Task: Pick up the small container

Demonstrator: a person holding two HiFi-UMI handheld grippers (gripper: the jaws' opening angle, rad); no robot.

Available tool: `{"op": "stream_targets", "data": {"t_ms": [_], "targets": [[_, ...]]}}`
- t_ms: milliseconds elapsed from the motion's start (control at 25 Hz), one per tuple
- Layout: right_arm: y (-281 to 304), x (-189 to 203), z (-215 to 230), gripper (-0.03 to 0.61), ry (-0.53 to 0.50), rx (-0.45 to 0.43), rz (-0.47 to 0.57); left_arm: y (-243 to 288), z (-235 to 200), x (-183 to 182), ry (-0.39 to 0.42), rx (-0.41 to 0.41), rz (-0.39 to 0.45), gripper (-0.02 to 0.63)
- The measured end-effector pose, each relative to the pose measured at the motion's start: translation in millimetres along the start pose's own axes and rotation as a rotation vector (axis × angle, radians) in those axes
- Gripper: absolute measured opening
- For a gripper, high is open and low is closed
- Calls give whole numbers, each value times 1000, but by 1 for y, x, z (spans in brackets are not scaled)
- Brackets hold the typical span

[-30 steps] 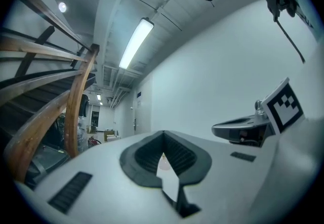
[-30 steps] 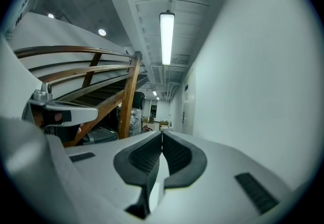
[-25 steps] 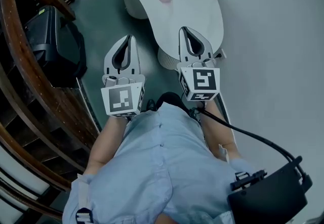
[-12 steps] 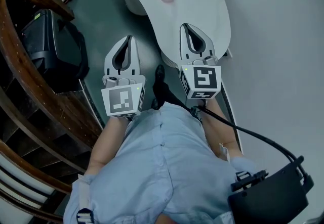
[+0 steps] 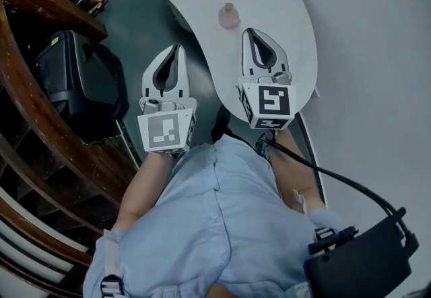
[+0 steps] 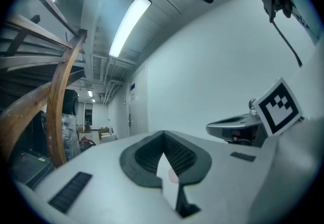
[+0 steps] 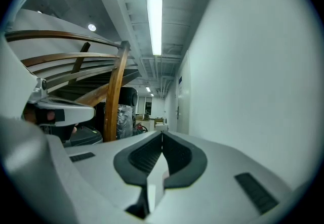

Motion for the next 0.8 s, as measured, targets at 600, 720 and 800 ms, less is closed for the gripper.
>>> {"op": "stream_targets", "data": {"t_ms": [600, 720, 800], "targets": [[52, -7, 27, 2, 21, -3, 17, 67, -13, -4, 4, 32, 5, -1], [62, 4, 27, 2, 30, -5, -21, 77, -17, 5, -9, 36, -16, 0], [67, 16, 28, 2, 34, -13, -49, 82, -19, 11, -22, 37, -26, -2]]}}
Point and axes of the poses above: the fingertips, and each gripper's own axes: y forward along the fingers, z to its right, x out of its underside, the point moved 10 cm from there along -y, backward along the fingers, and after that the axes turned 2 degrees about -z, right-handed, at the moved point
